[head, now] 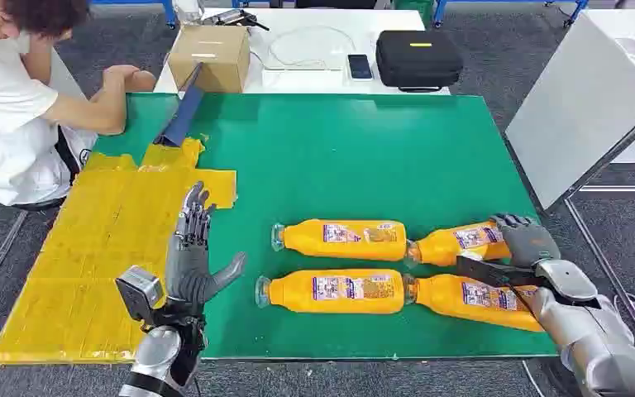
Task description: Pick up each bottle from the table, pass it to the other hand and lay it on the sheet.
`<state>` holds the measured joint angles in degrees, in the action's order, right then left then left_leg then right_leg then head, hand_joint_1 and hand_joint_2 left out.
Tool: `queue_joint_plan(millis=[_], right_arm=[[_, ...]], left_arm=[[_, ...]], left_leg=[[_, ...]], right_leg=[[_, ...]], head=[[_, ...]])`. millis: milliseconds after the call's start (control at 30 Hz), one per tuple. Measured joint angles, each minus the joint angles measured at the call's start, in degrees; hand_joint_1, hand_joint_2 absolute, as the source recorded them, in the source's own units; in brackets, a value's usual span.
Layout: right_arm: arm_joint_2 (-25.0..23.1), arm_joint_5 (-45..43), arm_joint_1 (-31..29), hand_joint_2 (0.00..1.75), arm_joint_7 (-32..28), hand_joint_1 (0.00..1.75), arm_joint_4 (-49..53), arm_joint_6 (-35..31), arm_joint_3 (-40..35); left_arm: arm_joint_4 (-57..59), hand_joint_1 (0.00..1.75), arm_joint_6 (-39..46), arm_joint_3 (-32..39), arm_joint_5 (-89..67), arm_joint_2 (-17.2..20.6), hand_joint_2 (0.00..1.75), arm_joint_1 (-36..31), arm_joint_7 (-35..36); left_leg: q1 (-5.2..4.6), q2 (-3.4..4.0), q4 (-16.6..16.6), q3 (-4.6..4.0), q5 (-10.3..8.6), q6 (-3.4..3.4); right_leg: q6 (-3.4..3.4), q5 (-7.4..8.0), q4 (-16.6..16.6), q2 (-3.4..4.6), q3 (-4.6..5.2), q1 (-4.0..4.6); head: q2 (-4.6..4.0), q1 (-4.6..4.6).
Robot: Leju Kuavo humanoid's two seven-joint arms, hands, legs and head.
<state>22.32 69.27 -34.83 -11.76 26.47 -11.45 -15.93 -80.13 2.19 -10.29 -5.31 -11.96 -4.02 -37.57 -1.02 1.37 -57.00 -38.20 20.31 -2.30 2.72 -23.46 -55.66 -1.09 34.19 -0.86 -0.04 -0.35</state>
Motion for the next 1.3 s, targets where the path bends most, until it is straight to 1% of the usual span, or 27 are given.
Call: queue_joint_plan(millis=[67,300,333,367,400,433,467,533,567,600,733,867,1300], right_arm=[[0.0,0.8,-0.2,1.75,-0.1,1.71,-0.4,0.2,-0.3],[0.5,1.5,0.1,1.75,-1.0,1.69,-1.3,1.6,-1.5],[0.6,1.5,0.1,1.75,-1.1,1.75,-1.3,1.8,-1.6],[0.6,1.5,0.0,1.75,-1.1,1.73,-1.3,1.9,-1.7],[0.7,1.5,0.0,1.75,-1.2,1.75,-1.3,2.1,-1.8],[0.7,1.5,-0.1,1.75,-1.2,1.71,-1.4,2.2,-1.9],[0.8,1.5,-0.1,1.75,-1.2,1.45,-1.4,2.2,-1.9],[0.9,1.5,-0.2,1.75,-1.3,0.37,-1.4,2.7,-2.1],[0.9,1.5,-0.2,1.75,-1.3,0.09,-1.4,3.1,-2.2],[0.9,1.5,-0.3,1.75,-1.3,0.0,-1.4,3.4,-2.4],[1.0,1.8,-0.3,1.75,-1.3,0.0,-1.7,5.9,-2.9],[1.0,1.9,-0.5,1.75,-1.2,0.0,-2.1,6.7,-3.4],[1.1,2.0,-0.5,1.75,-0.9,0.0,-2.5,7.4,-3.8]], left_arm=[[0.2,0.0,-0.1,0.0,0.4,0.0,1.75,-0.1,0.1],[0.8,0.0,-0.3,-0.6,0.5,0.0,1.75,-0.2,0.2],[0.9,0.0,-0.3,-0.6,0.5,0.0,1.75,-0.2,0.2],[1.0,0.0,-0.3,-0.7,0.5,0.0,1.75,-0.2,0.2],[1.0,0.0,-0.3,-0.8,0.5,0.0,1.75,-0.2,0.2],[1.0,0.0,-0.4,-0.8,0.5,0.0,1.75,-0.2,0.2],[1.1,0.0,-0.4,-0.8,0.5,0.0,1.75,-0.2,0.2],[1.1,0.0,-0.4,-0.8,0.6,0.0,1.75,-0.3,0.2],[1.2,0.0,-0.5,-0.9,0.8,0.0,1.75,-0.3,0.2],[1.3,0.0,-0.5,-0.9,1.0,0.0,1.75,-0.3,0.2],[1.9,0.0,-0.6,-0.9,1.2,0.0,1.75,-0.5,0.2],[2.5,0.0,-0.6,-0.9,1.2,0.0,1.75,-0.9,0.2],[3.6,0.0,-0.7,-1.0,1.2,0.0,1.75,-1.2,0.2]], left_leg=[[0.0,0.0,0.0,0.2,0.19,0.02],[0.0,0.0,0.0,0.42,0.28,0.02],[0.0,0.0,0.0,0.43,0.29,0.01],[0.0,0.0,0.0,0.44,0.29,0.0],[0.0,0.0,0.0,0.45,0.3,-0.01],[0.0,0.0,0.0,0.45,0.31,-0.01],[0.0,0.0,0.0,0.45,0.31,-0.01],[0.0,0.0,0.0,0.47,0.31,-0.02],[0.0,-0.01,0.0,0.48,0.31,-0.02],[0.01,0.0,0.0,0.51,0.32,-0.03],[0.01,0.0,0.0,0.66,0.36,-0.09],[0.01,0.01,0.0,0.8,0.39,-0.12],[0.05,0.01,0.0,1.02,0.43,-0.19]], right_leg=[[-0.05,-0.11,0.0,0.0,-0.12,-0.01],[0.01,-0.21,0.1,0.02,-0.33,-0.01],[0.01,-0.21,0.1,0.02,-0.36,-0.01],[0.02,-0.22,0.1,0.01,-0.36,-0.01],[0.02,-0.22,0.1,0.01,-0.37,-0.01],[0.01,-0.23,0.1,0.02,-0.38,-0.01],[0.01,-0.23,0.1,0.01,-0.38,-0.01],[0.01,-0.23,0.1,0.01,-0.41,-0.01],[0.01,-0.24,0.1,0.01,-0.43,-0.01],[0.01,-0.24,0.1,0.01,-0.46,-0.01],[-0.04,-0.3,0.2,0.01,-0.64,-0.01],[-0.05,-0.33,0.3,0.02,-0.78,-0.01],[-0.04,-0.33,0.5,0.01,-1.12,0.0]], head=[[-0.02,-0.02],[-0.02,0.02],[-0.02,0.0],[-0.02,0.0],[-0.02,0.0],[-0.02,0.0],[-0.02,0.0],[-0.02,0.0],[-0.02,0.0],[-0.02,0.0],[-0.02,-0.02],[-0.02,0.02],[-0.02,0.0]])
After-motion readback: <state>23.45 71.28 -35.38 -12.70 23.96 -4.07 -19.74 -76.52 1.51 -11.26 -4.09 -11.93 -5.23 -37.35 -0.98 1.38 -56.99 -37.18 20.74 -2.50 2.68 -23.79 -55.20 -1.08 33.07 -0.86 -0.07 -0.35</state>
